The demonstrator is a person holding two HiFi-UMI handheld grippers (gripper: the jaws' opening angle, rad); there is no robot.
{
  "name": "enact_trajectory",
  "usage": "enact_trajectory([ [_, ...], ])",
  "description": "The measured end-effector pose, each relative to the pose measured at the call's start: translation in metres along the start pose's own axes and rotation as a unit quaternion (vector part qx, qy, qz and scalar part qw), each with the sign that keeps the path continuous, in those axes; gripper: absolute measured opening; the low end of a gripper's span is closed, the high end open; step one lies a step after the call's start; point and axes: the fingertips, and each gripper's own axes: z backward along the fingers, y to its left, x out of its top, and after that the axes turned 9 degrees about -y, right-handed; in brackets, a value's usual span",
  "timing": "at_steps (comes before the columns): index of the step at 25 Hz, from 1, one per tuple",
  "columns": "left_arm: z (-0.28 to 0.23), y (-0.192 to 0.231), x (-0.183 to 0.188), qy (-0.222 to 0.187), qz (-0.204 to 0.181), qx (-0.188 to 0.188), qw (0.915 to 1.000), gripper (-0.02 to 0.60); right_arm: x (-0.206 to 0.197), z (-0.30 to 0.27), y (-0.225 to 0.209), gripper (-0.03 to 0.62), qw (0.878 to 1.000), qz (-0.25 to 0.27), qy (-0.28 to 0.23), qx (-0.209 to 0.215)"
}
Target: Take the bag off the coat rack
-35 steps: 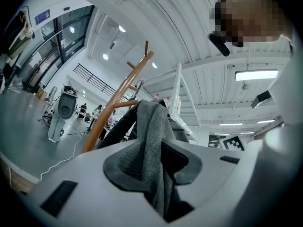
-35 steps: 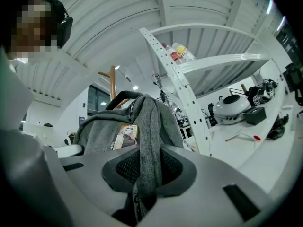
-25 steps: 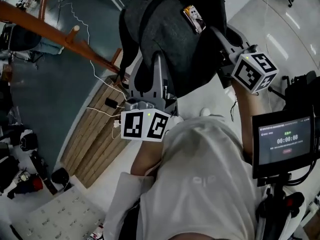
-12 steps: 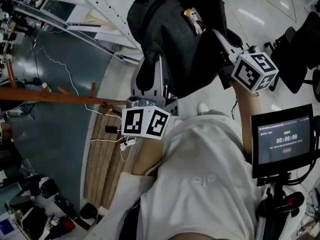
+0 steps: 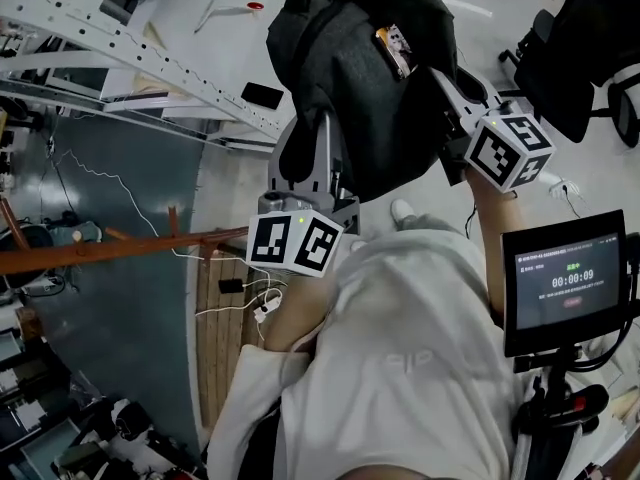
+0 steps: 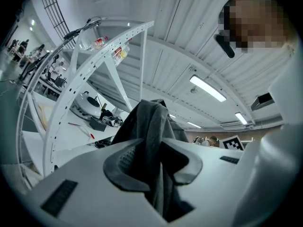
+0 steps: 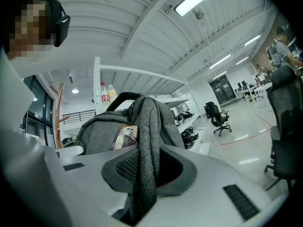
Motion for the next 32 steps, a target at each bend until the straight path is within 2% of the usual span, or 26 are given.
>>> enact_trajectory([
  [12, -0.007, -0.018, -0.026, 0.03, 0.018, -0.026, 0.999, 0.097, -0.006, 0.031, -0.025, 0.074, 0.999, -0.009, 0.004, -0.04],
  [32, -0.004, -0.016, -0.03, 0.037, 0.02, -0.02, 0.9989, 0.097, -0.013, 0.032, -0.026, 0.067, 0.999, -0.02, 0.014, -0.04],
])
